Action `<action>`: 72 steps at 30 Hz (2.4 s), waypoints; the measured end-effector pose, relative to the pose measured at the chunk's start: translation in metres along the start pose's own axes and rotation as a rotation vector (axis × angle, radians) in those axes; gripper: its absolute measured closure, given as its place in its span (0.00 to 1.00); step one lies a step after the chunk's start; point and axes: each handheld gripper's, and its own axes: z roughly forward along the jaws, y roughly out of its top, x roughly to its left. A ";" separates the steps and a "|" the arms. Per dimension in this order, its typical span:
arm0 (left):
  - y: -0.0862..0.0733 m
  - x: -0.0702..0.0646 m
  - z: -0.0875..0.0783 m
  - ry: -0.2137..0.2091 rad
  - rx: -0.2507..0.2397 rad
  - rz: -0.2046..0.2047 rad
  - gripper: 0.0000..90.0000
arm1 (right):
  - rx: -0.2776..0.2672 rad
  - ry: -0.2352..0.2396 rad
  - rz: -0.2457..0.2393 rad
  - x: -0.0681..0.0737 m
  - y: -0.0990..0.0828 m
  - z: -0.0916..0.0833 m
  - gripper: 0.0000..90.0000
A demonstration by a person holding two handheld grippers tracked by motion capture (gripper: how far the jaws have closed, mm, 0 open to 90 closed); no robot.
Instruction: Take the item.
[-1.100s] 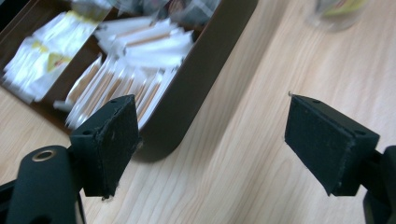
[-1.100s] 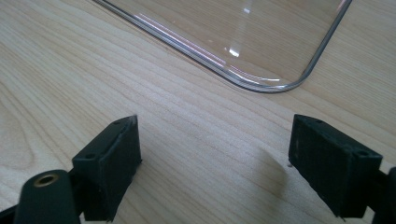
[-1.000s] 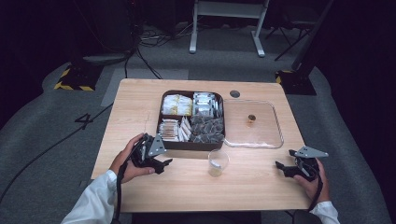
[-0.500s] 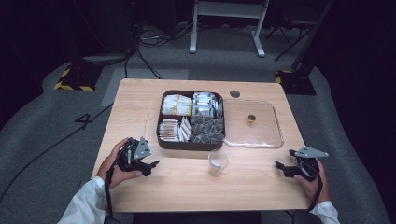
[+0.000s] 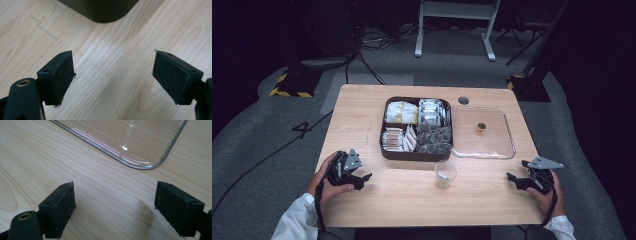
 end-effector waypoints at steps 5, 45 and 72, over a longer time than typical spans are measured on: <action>-0.011 0.004 0.000 -0.011 -0.005 -0.034 0.20 | 0.000 0.001 0.001 0.000 0.000 0.000 0.19; -0.052 0.019 0.007 -0.067 -0.045 -0.245 0.18 | -0.004 -0.012 -0.004 0.001 0.000 -0.001 0.19; -0.051 0.019 0.008 -0.058 -0.044 -0.249 0.18 | -0.005 -0.011 -0.008 0.001 0.000 -0.001 0.20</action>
